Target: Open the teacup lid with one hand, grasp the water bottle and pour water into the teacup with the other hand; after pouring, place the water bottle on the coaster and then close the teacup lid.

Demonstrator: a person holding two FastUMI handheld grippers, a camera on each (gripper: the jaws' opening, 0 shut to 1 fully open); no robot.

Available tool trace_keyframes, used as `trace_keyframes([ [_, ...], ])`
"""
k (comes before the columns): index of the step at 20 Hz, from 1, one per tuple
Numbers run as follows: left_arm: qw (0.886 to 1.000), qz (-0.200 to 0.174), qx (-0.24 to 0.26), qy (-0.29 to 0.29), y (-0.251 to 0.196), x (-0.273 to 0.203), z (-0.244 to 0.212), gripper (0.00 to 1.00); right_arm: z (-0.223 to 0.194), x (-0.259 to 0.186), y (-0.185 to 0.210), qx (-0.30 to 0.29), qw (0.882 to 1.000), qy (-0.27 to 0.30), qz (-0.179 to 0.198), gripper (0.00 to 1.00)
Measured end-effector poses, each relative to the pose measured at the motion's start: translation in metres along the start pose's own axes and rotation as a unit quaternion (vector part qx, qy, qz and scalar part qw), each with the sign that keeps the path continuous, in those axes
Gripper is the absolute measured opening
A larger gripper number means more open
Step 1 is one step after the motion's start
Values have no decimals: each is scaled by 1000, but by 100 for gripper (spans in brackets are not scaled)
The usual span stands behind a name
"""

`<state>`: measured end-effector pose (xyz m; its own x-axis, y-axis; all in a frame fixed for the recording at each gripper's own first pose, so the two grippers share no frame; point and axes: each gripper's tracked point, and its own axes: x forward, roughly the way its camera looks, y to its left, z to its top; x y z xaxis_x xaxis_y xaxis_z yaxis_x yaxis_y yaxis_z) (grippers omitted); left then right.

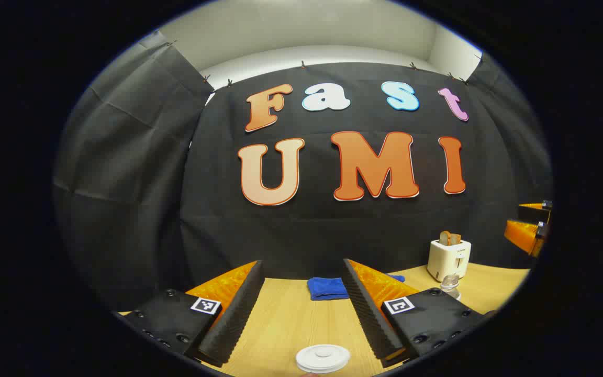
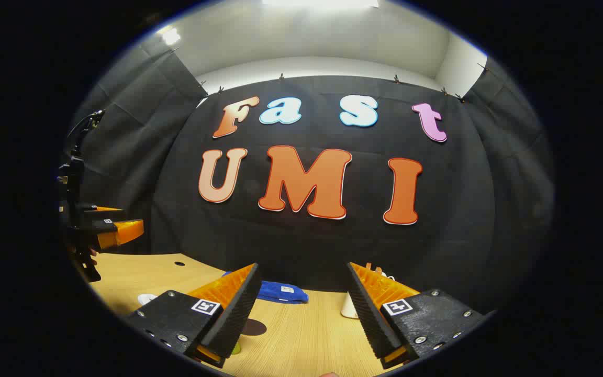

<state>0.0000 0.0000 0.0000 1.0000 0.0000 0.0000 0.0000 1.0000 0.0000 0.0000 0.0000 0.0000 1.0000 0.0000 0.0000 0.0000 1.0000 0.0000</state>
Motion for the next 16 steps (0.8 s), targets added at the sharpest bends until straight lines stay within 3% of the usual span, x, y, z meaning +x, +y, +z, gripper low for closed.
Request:
trace_keyframes([
  [11, 1000, 7, -3, -16, -4, 2, 18, 97, -2, 1, 0, 18, 1000, 7, 5, 96],
  [16, 1000, -12, 2, -11, -13, 0, 17, 97, 4, -5, 2, 15, 1000, 2, 9, 97],
])
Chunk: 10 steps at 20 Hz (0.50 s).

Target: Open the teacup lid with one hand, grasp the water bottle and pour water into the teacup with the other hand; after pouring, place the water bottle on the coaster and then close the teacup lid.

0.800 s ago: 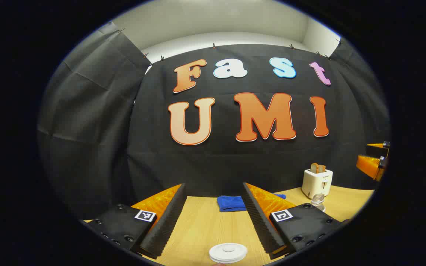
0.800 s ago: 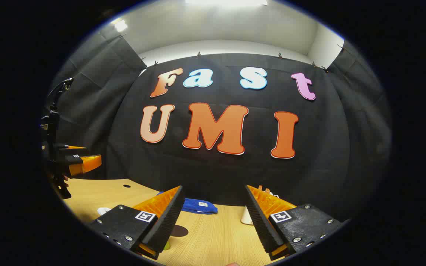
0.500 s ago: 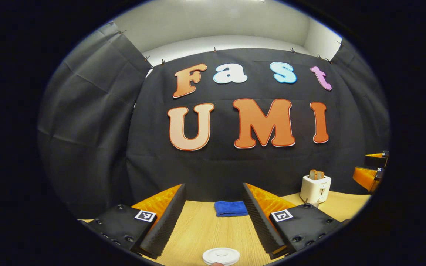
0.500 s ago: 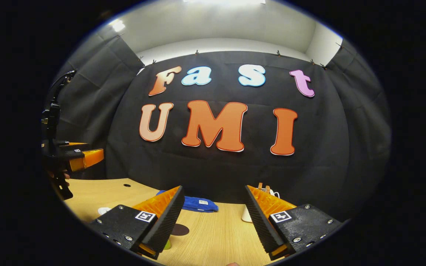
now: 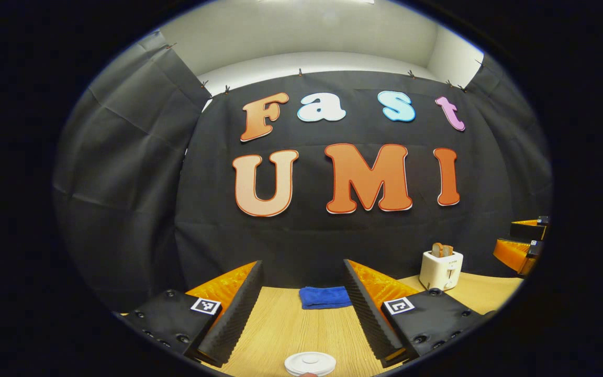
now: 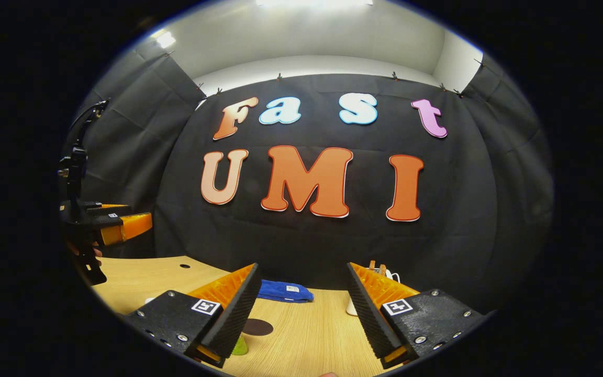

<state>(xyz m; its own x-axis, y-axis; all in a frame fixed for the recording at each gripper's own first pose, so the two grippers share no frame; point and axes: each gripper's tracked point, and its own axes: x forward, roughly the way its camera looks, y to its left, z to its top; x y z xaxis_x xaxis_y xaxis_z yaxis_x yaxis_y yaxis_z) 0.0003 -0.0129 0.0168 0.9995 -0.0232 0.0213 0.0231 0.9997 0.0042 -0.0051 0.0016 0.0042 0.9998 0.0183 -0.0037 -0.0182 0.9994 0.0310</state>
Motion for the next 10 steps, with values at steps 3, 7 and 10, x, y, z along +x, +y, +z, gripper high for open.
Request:
trace_keyframes([
  [3, 1000, -21, -5, 18, -6, -2, -18, 97, -8, 2, 2, 4, 1000, 9, 5, 97],
  [7, 998, -24, 5, 49, -3, -2, -50, 97, -23, -2, 11, 22, 999, 25, 18, 97],
  [10, 995, -50, -5, 80, -13, -6, -81, 96, -29, -4, 18, 40, 998, 28, 34, 96],
])
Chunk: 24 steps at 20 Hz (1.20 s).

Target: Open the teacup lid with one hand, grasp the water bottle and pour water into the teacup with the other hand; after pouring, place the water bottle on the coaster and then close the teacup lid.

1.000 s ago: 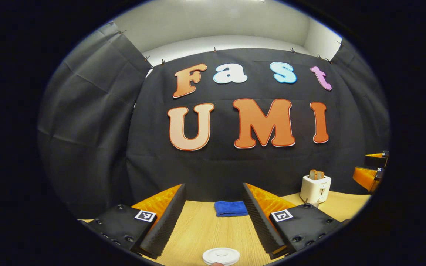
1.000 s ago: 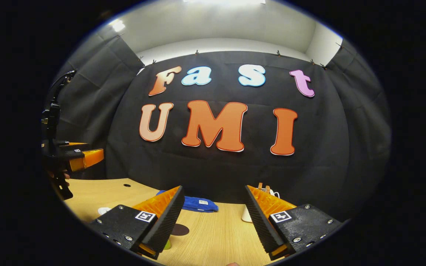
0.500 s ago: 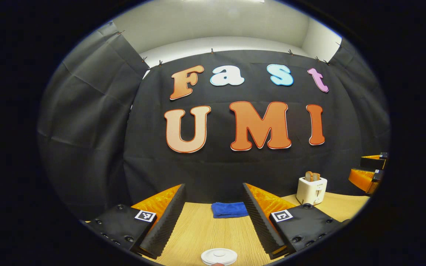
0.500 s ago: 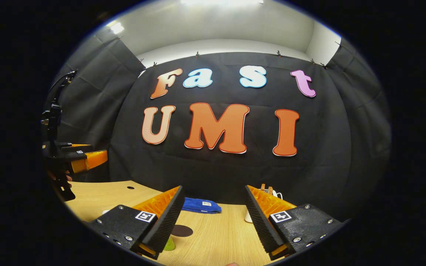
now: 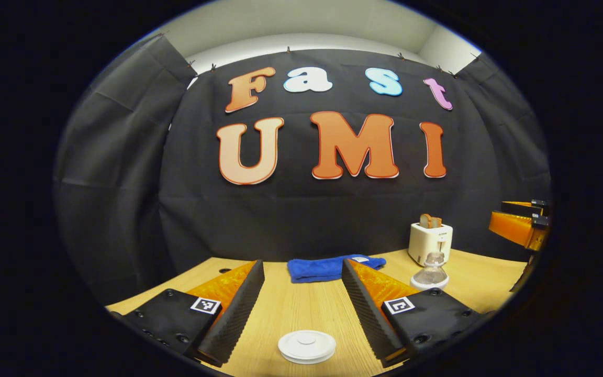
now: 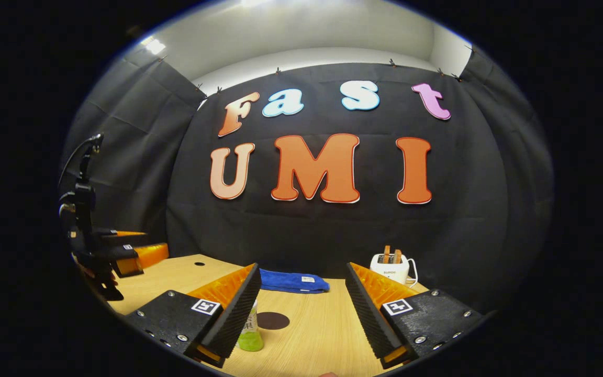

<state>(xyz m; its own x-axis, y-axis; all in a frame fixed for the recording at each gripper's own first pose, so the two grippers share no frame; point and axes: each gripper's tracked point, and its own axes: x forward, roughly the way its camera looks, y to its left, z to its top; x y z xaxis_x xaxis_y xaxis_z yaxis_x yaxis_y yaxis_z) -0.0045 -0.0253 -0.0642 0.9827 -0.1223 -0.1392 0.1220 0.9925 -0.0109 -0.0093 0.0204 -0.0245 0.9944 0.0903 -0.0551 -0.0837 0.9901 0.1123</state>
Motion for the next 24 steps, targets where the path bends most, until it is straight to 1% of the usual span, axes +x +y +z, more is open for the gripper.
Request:
trace_keyframes([
  [3, 999, -11, 11, 29, -4, 1, -30, 98, -10, 1, 1, 2, 1000, 9, 2, 97],
  [5, 999, -18, 17, 44, -5, 2, -47, 94, -15, -1, 3, 4, 1000, 14, 7, 97],
  [8, 997, -29, 24, 70, -10, 4, -74, 93, -21, 0, 8, 2, 1000, 19, 13, 97],
  [10, 996, -30, 31, 84, -12, 7, -91, 94, -27, -1, 8, -4, 1000, 22, 15, 97],
  [11, 995, -30, 32, 91, -11, 9, -98, 92, -29, -2, 9, -6, 1000, 24, 15, 97],
  [12, 994, -32, 32, 102, -12, 10, -107, 84, -31, -3, 9, -7, 1000, 25, 16, 97],
  [14, 991, -32, 33, 123, -9, 13, -124, 83, -34, -1, 10, -8, 999, 29, 16, 97],
  [15, 990, -25, 34, 133, -6, 13, -131, 83, -37, -2, 9, -8, 999, 31, 16, 97],
  [16, 990, -19, 36, 138, -3, 15, -137, 80, -38, -2, 8, -7, 999, 33, 15, 97],
  [18, 990, -7, 41, 137, 5, 16, -136, 77, -42, -2, 7, -7, 999, 38, 13, 97],
  [19, 989, -2, 41, 140, 8, 19, -138, 73, -44, -2, 7, -7, 999, 41, 12, 97],
  [21, 987, 2, 43, 155, 9, 16, -146, 56, -47, -2, 5, -4, 999, 45, 11, 97],
  [22, 988, 2, 45, 148, 8, 19, -143, 55, -48, -1, 5, -3, 999, 47, 11, 97],
  [24, 987, -1, 52, 154, 7, 17, -145, 43, -51, -1, 6, -1, 999, 49, 11, 97],
])
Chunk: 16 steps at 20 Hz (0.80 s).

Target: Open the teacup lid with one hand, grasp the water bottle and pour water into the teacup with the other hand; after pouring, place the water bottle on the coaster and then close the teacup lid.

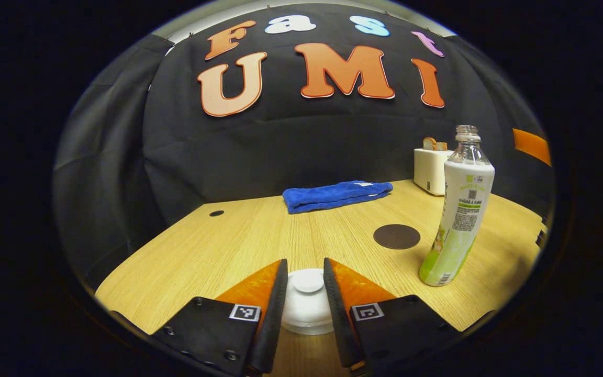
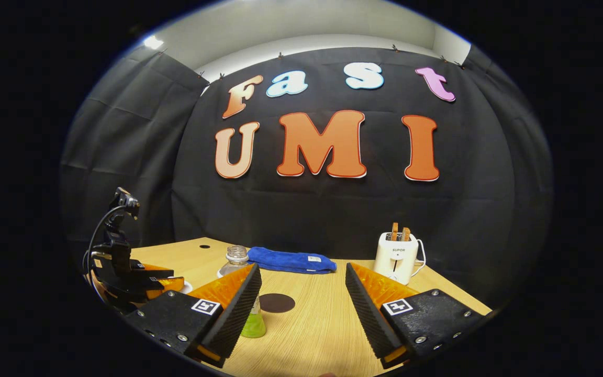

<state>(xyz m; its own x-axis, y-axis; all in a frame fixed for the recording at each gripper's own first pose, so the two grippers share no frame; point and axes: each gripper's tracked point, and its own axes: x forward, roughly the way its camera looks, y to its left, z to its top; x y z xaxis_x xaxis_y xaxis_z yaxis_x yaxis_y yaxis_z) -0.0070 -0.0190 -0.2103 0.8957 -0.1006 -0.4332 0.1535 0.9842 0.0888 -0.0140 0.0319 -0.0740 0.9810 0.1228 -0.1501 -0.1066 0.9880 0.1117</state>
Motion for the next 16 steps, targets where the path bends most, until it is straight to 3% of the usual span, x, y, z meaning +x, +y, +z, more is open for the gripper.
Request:
trace_keyframes([
  [1, 1000, 0, 1, -4, 0, -1, 1, 49, -1, 0, 0, 1, 1000, 1, 0, 97],
  [3, 1000, 1, -1, -4, 0, 2, 1, 35, -2, 0, 1, 1, 1000, 3, 2, 97],
  [6, 1000, 3, -8, -14, 2, 1, 6, 32, -6, -1, 4, -3, 1000, 7, 7, 97],
  [16, 996, 34, -27, -83, 32, -16, 50, 35, -33, 9, 51, 1, 997, 42, 63, 97],
])
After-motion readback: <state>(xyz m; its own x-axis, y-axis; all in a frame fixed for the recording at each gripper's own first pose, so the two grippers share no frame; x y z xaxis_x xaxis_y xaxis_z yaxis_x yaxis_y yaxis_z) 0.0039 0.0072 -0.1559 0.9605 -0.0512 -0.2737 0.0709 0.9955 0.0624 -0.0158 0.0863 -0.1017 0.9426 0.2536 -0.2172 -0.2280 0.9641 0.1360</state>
